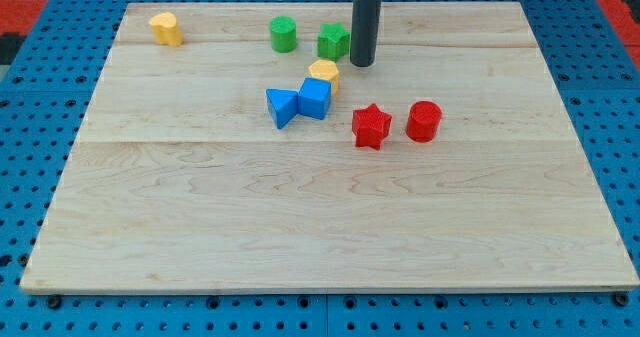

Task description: Move the green blocks above to the red star

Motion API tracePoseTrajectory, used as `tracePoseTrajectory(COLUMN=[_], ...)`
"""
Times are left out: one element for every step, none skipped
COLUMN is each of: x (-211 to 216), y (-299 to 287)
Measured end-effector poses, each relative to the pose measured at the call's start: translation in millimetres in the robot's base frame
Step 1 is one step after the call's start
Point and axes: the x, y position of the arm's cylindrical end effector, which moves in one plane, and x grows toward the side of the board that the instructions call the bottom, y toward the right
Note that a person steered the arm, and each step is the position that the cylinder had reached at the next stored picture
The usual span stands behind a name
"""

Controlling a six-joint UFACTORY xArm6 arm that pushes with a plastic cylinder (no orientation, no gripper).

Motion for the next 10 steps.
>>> tracePoseTrajectory(x=[11,26,18,14,-4,-48,-64,-34,-84,-104], y=[35,-14,-76,-107,-139,-168,-135,-71,-71,-65])
